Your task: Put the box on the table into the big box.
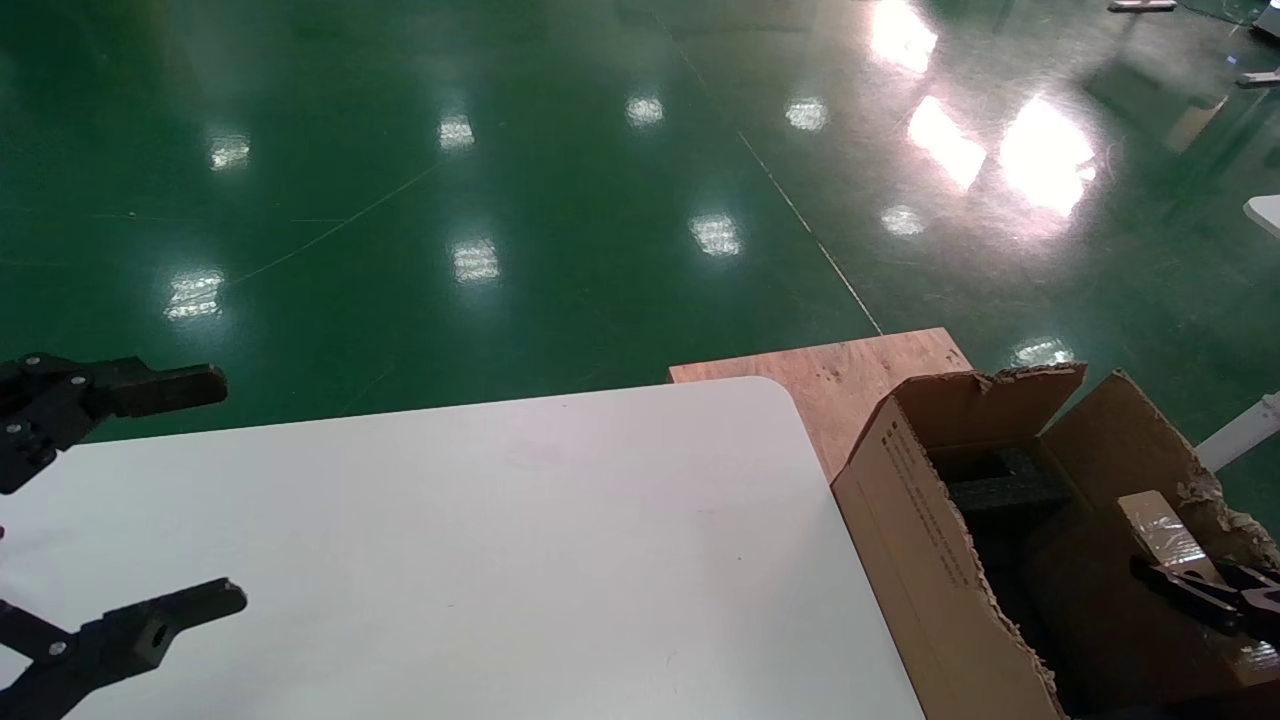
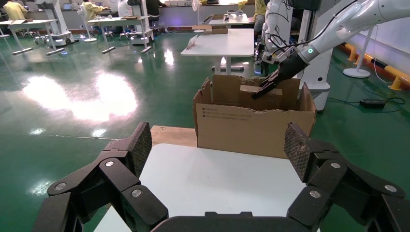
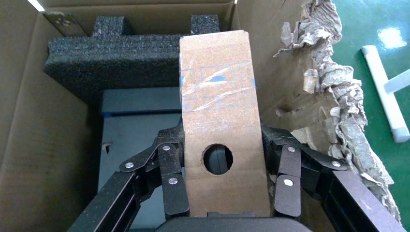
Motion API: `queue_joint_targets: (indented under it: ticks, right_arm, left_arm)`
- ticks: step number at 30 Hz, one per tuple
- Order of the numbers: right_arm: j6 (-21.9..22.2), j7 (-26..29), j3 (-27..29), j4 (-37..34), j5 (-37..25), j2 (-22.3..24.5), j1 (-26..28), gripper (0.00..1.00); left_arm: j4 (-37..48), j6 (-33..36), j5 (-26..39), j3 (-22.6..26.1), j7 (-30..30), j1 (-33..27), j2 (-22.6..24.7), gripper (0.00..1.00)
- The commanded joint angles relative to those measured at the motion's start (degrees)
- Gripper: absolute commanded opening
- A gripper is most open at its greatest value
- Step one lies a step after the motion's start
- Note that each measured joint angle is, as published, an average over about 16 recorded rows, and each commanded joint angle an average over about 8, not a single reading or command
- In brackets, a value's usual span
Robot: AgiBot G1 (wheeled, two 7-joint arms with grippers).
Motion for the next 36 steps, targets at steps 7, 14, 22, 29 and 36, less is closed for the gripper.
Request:
queue_joint_targets:
  ticks: [7, 14, 22, 29, 36]
  right_arm:
    - [-0.06, 0.16, 0.2, 0.15, -1.0, -0.68, 0.1, 1.0]
    - [-0.23, 0.14, 0.2, 0.17, -1.08, -0.71, -0.01, 1.0]
    - [-0.23, 0.11, 0.21, 0.16, -0.94, -0.67, -0.01, 1.0]
    - [-0.19, 0.08, 0.23, 0.14, -0.83, -0.65, 0.0, 1.0]
    - [-0.17, 0.08, 0.26, 0.12, -0.77, -0.62, 0.01, 1.0]
  left_arm:
    - [0.01, -0.01, -0.01, 0.0, 0.0, 0.01, 0.0, 1.0]
    - [0.01, -0.01, -0.01, 0.0, 0.01, 0.01, 0.0, 1.0]
    - [0.01, -0.01, -0.01, 0.0, 0.01, 0.01, 0.0, 1.0]
    - [0.01, -0.01, -0.01, 0.0, 0.01, 0.01, 0.0, 1.0]
    - [0.01, -0.01, -0.01, 0.0, 0.01, 0.01, 0.0, 1.0]
